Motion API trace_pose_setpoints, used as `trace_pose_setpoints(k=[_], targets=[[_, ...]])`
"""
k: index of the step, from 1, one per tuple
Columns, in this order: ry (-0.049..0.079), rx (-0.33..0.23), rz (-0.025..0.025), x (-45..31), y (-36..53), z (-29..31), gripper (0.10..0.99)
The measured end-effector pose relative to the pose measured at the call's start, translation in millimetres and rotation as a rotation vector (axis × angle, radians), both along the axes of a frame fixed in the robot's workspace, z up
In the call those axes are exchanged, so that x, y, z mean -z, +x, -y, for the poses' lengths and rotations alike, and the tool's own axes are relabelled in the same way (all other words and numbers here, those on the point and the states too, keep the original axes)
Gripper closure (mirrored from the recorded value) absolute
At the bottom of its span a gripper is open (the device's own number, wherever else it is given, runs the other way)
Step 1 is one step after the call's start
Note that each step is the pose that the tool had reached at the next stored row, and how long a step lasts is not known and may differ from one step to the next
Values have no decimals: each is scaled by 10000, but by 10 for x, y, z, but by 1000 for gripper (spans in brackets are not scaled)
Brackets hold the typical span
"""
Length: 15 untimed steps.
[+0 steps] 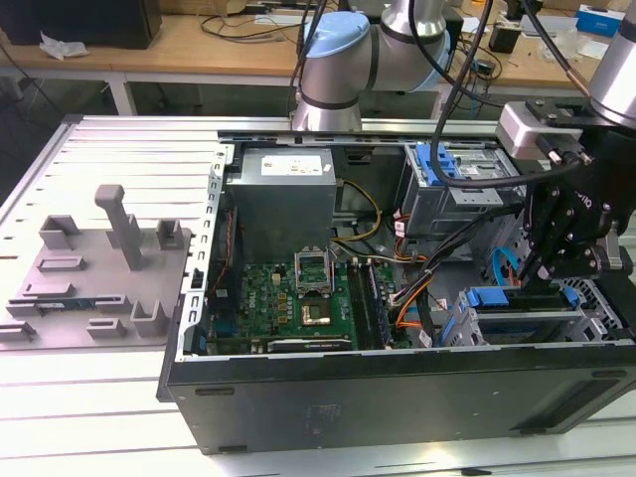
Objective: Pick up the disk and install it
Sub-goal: 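Insert the second disk wire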
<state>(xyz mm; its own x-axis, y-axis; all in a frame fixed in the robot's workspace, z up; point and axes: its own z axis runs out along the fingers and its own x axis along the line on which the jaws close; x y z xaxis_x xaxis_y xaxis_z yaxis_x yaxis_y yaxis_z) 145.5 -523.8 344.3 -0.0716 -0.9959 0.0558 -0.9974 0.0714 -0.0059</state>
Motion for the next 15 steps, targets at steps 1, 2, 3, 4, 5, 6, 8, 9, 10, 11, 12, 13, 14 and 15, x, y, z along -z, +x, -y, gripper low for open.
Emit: trace_pose_setpoints(k=[1, 2, 3, 4, 5, 6, 8, 9, 10, 11, 12, 13, 14, 15], targets=[[-1, 0, 1, 5, 0, 0, 922], [-2, 0, 0, 13, 0, 0, 922], [-2, -1, 0, 24, 0, 0, 922], [-3, -2, 0, 34, 0, 0, 922], [-3, -8, -1, 47, 0, 0, 922], [-7, -11, -1, 57, 0, 1, 922], [6, -19, -5, 83, 0, 3, 922], [10, -19, -3, 80, 0, 4, 855], [1, -20, -3, 50, 0, 3, 855], [3, -19, -3, 28, 0, 3, 784], [-1, -19, -3, -26, 0, 4, 784], [-6, -19, -2, -76, 0, 2, 784], [-9, -19, -3, -133, 0, -1, 784], [-31, -20, -3, -219, 0, -15, 800]])
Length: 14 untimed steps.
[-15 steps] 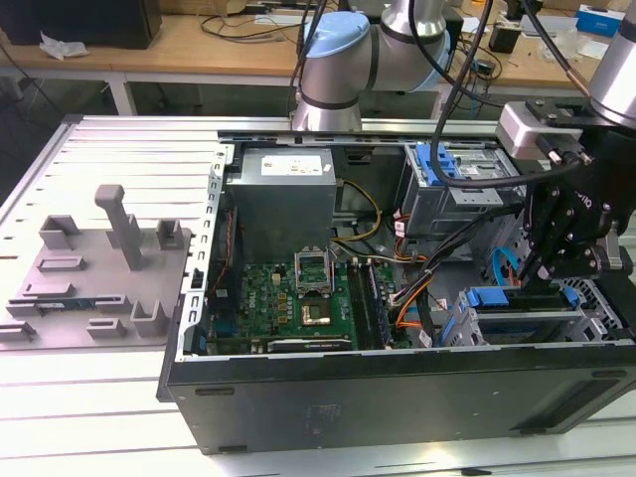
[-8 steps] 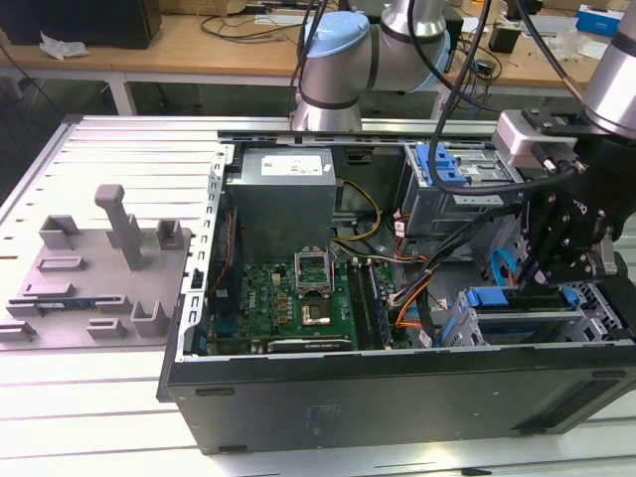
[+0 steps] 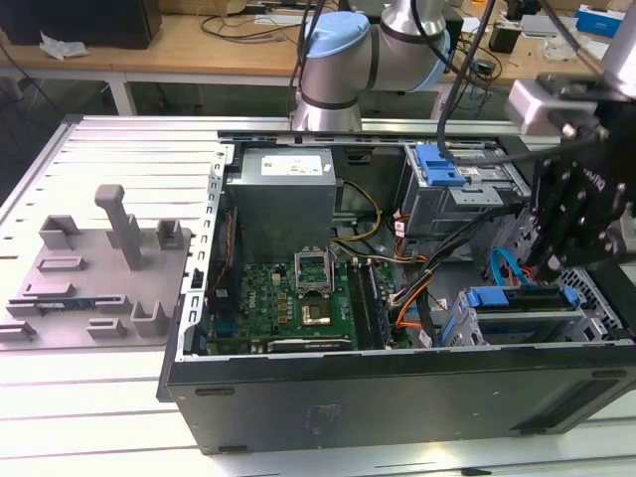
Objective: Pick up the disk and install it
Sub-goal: 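Insert the second disk wire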
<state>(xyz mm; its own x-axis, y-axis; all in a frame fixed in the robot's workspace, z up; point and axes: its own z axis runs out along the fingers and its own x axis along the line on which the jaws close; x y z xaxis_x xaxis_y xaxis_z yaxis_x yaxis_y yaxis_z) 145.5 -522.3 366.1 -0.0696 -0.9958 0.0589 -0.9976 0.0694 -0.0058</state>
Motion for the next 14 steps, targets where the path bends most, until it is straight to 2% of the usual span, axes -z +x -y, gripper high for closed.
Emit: trace_pose_setpoints(k=[1, 2, 3, 4, 14], targets=[[-25, -1, 1, -62, 2, -17, 867], [-43, -1, 0, -109, 3, -32, 867], [-113, 0, 1, -185, 3, -64, 980], [-150, 0, 1, -186, 3, -73, 980], [-178, 0, 0, -187, 3, -73, 980]])
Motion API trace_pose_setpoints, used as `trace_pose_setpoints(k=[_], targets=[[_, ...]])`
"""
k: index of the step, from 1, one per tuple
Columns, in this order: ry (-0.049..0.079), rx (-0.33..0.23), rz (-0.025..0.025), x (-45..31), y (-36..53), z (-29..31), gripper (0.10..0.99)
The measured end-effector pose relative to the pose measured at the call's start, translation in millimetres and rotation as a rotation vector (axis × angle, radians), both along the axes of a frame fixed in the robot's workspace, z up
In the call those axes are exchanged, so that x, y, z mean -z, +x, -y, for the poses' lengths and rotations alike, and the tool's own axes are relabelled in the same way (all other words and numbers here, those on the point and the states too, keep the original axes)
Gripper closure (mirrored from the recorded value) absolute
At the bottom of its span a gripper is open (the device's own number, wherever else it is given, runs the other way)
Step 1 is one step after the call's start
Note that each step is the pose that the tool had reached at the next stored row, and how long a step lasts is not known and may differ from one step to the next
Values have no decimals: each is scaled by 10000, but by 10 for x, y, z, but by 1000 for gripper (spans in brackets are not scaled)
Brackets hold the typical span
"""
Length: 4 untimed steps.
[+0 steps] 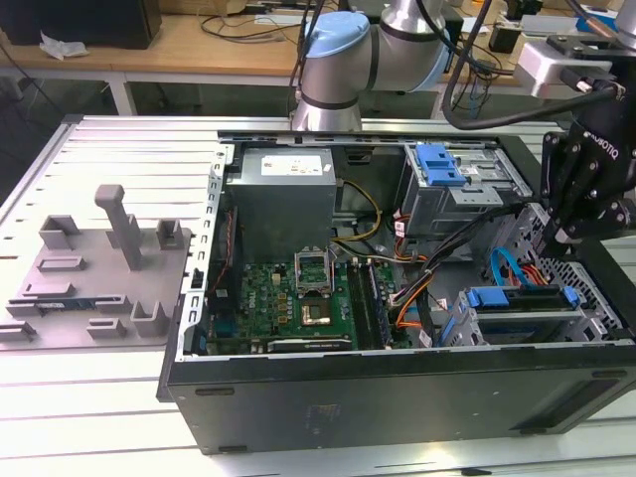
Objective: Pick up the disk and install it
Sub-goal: 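Insert the second disk wire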
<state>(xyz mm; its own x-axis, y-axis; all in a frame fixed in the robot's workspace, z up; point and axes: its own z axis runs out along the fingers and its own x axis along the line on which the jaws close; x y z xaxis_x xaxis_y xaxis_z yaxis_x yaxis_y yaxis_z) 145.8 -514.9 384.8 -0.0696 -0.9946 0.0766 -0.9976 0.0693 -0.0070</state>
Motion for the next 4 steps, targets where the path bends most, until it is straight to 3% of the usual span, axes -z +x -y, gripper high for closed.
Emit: trace_pose_setpoints(k=[4], targets=[[-9, 0, 0, 0, 0, 0, 980]])
